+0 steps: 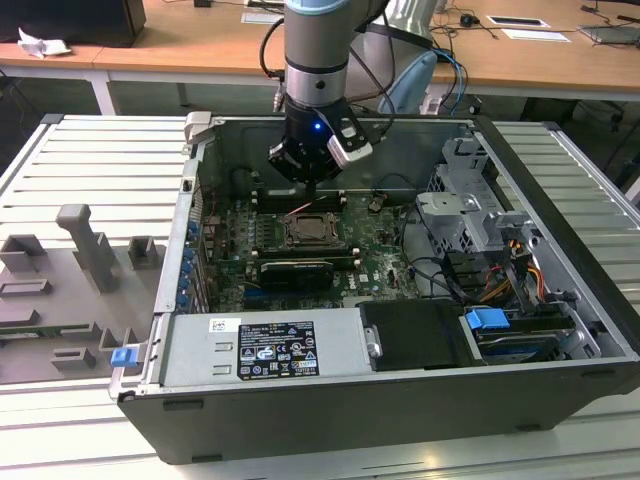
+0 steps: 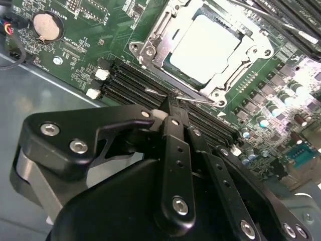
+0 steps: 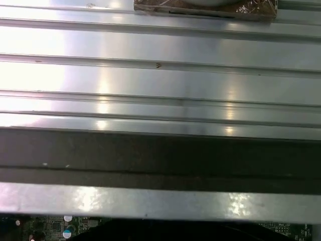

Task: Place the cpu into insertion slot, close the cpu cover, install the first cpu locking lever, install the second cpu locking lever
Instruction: 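Install the first cpu locking lever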

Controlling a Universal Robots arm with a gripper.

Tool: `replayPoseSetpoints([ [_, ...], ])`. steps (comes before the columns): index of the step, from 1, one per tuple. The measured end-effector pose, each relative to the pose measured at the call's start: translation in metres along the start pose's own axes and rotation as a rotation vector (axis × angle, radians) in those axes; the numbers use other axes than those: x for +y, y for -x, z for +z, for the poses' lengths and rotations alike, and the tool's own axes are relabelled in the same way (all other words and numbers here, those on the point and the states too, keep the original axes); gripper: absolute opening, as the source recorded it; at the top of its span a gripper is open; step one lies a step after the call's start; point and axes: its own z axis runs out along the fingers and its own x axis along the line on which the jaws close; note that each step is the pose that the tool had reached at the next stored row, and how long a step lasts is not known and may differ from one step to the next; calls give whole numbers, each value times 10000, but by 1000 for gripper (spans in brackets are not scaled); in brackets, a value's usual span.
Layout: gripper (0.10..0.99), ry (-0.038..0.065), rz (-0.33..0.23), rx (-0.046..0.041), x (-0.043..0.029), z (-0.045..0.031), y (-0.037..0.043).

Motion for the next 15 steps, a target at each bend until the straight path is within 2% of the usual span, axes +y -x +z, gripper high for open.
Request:
replayPoseSetpoints([
  [1,106,1,-6,1,10,37,11],
  [4,106,1,-3,0,8,76,70],
  [15,106,1,-3,0,-3,214,128],
])
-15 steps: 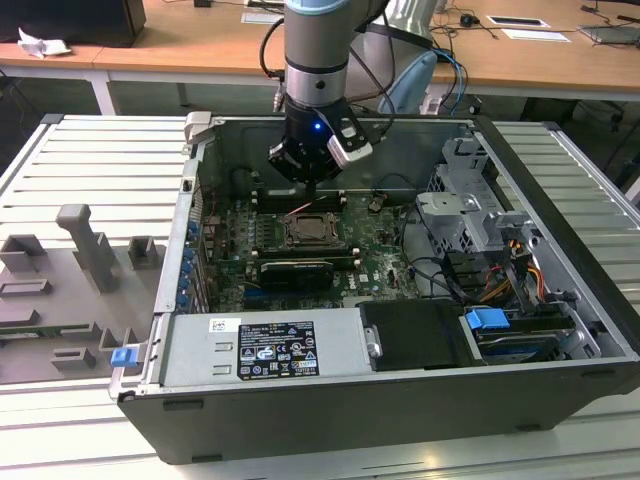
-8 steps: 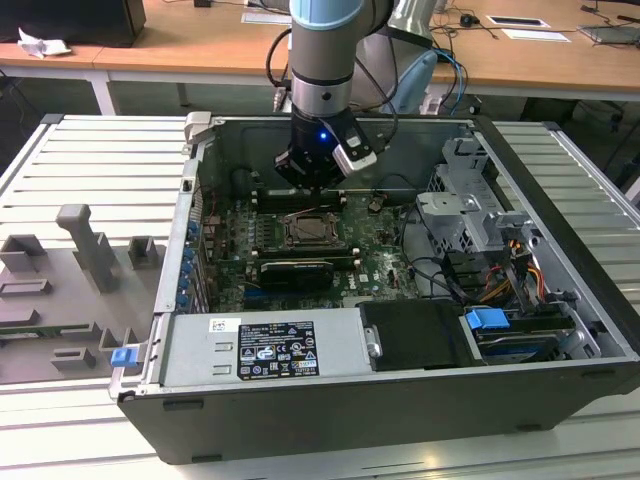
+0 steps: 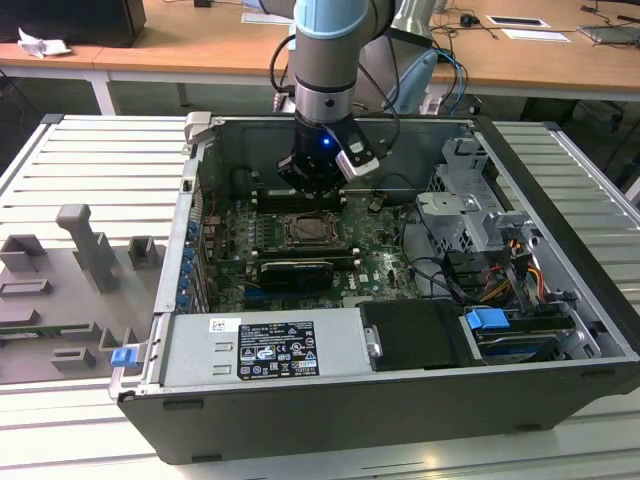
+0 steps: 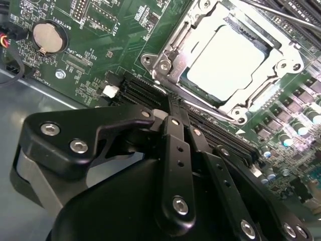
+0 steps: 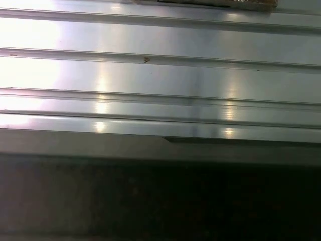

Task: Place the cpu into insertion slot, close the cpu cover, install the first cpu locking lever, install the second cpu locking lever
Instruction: 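Install the first cpu locking lever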

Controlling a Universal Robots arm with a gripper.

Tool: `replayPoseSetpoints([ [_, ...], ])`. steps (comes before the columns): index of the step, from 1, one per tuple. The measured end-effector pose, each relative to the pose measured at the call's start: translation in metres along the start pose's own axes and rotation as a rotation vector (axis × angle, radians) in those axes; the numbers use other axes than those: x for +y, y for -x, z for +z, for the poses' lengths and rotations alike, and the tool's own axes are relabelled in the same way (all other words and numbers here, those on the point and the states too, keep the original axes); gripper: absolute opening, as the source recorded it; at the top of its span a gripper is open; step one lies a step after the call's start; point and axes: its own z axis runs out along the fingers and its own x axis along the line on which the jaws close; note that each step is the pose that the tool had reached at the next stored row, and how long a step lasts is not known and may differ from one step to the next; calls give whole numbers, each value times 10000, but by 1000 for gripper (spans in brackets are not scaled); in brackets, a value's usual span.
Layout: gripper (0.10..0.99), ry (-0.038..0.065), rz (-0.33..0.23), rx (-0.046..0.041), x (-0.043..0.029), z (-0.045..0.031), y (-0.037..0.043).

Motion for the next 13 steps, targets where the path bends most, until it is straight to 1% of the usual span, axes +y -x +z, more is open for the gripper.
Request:
replayPoseSetpoints([
  [2,106,-3,1,3,-2,16,2],
  [13,106,-2,0,0,-14,24,3],
])
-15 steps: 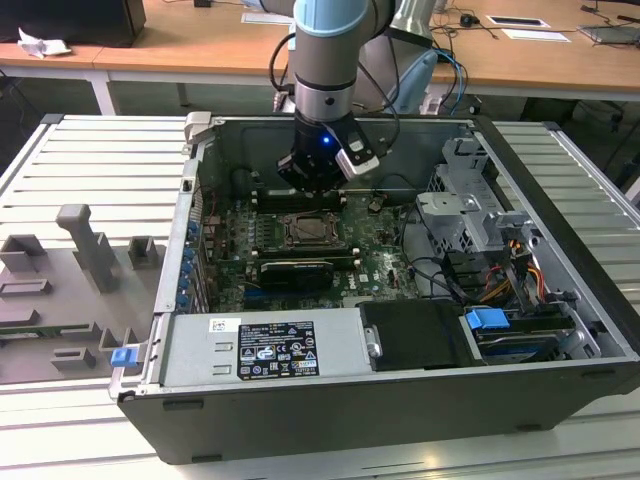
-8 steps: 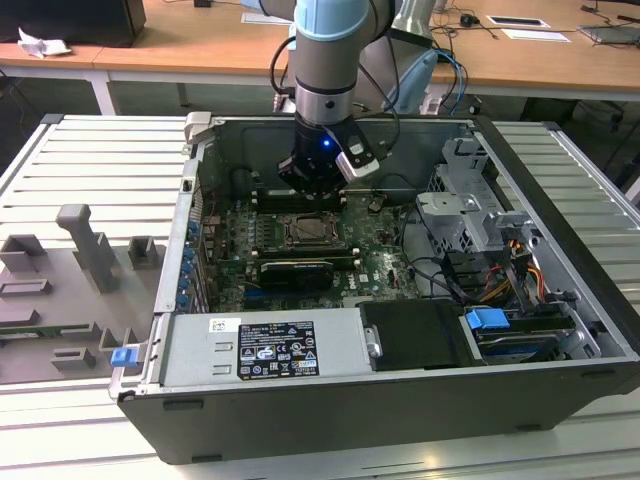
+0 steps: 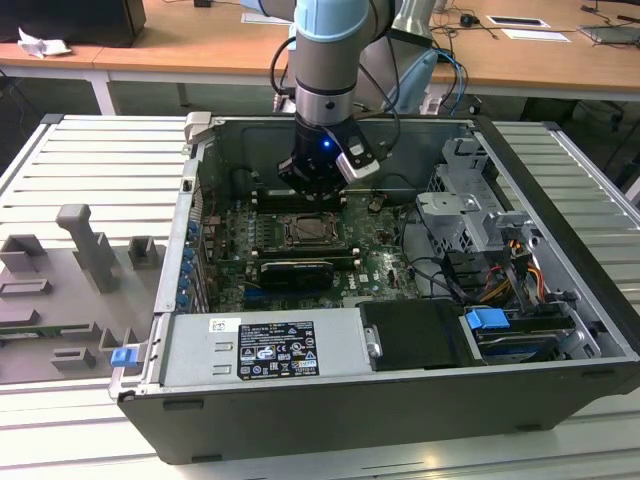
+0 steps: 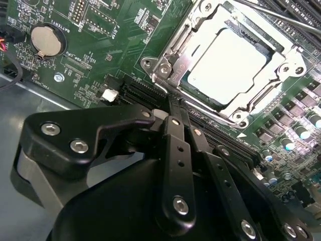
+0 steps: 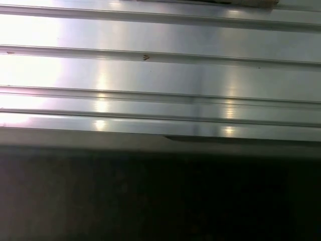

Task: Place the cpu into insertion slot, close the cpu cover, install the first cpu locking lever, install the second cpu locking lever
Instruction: 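Install the first cpu locking lever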

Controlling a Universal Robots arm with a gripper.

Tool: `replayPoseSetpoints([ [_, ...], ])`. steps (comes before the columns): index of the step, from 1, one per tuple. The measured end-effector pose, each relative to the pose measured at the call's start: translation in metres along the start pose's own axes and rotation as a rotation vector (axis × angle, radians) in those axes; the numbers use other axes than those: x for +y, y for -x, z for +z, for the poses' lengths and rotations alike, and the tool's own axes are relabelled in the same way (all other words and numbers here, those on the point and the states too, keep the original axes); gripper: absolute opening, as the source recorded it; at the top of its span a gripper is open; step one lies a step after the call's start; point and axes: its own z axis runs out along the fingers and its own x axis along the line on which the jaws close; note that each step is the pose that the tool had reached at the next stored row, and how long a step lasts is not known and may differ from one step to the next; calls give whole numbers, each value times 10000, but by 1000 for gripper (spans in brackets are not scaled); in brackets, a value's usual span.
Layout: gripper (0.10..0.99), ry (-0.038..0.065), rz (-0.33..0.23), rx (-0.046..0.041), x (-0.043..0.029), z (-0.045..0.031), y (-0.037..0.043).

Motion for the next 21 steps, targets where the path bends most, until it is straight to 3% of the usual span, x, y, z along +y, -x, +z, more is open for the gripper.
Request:
replayPoseSetpoints([
  [4,106,30,-1,5,-5,26,1],
  [5,106,94,2,0,-5,27,2],
  [6,106,297,5,-12,-2,32,6],
  [8,106,434,6,-16,-4,33,9],
  [10,106,446,8,-19,-16,22,15],
  [14,106,449,7,-20,-1,-232,0],
  [15,106,452,6,-20,2,-267,-18],
  [17,106,457,6,-22,6,-287,-94],
  [21,106,525,9,-23,8,-288,-142],
])
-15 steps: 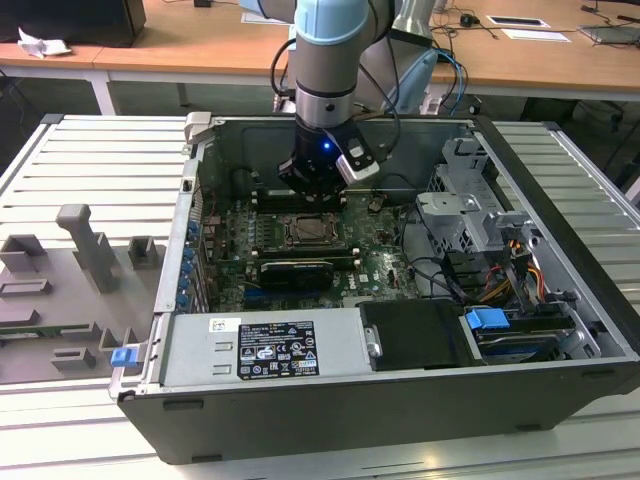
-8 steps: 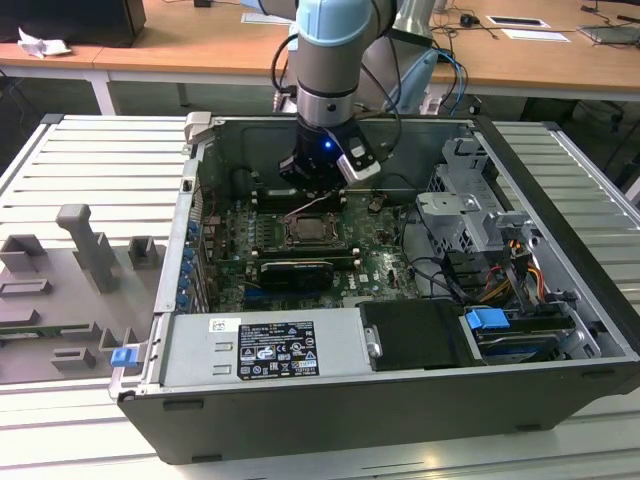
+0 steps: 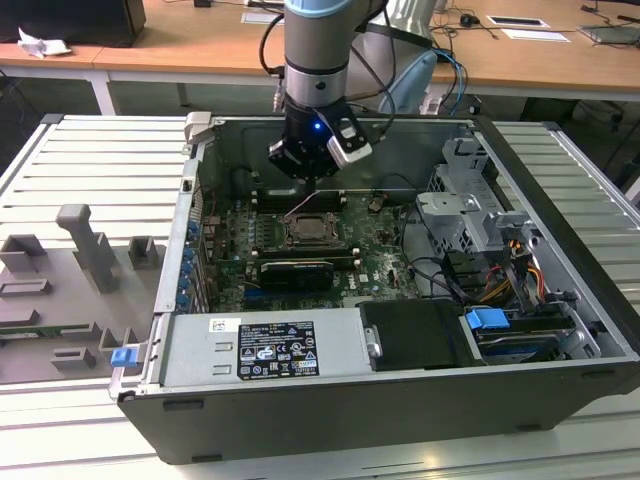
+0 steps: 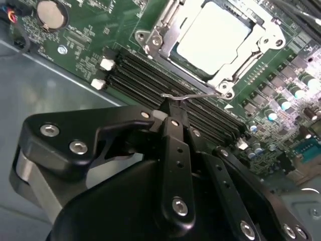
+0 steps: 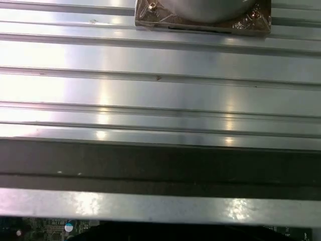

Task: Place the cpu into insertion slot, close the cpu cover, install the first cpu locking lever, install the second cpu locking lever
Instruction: 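Install the first cpu locking lever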

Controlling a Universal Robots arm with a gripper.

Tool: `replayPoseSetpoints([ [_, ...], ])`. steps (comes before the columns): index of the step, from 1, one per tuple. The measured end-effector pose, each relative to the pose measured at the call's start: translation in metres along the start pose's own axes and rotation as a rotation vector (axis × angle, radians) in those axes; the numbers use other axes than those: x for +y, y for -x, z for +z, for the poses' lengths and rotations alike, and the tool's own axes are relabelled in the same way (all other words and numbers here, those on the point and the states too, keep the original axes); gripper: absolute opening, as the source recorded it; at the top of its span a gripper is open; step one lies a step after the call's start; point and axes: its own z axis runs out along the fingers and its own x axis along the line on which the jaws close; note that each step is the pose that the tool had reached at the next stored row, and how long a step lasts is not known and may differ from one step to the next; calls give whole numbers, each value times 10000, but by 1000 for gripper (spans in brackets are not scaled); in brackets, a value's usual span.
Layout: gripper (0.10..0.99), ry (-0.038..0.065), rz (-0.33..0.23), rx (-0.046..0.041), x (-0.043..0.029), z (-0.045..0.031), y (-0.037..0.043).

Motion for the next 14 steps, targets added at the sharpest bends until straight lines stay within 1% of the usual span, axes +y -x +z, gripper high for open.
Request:
replayPoseSetpoints([
  [2,106,29,0,-1,1,0,-6],
  [5,106,195,2,-10,1,16,-18],
  [7,106,209,-3,-8,-9,15,-20],
  [10,106,210,0,-8,-45,6,-26],
  [12,106,210,-2,-8,-141,-5,-33],
  [13,106,211,-1,-9,-167,-7,-34],
  [14,106,215,-1,-12,-169,-1,-32],
])
